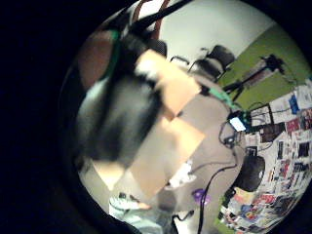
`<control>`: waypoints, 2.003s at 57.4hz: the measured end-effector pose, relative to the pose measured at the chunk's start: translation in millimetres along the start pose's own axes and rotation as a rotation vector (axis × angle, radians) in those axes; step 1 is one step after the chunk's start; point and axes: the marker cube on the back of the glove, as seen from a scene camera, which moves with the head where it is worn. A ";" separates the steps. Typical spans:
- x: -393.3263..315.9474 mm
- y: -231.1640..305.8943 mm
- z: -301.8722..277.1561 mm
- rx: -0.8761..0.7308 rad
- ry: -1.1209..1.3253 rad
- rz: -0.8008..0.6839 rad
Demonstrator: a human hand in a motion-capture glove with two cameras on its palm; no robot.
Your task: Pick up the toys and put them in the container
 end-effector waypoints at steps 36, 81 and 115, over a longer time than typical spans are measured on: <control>165.9 232.4 -41.3 -0.221 0.116 -0.072; 241.2 352.0 140.5 -0.306 -0.020 -0.053; 62.6 97.9 -35.2 -0.037 0.002 -0.133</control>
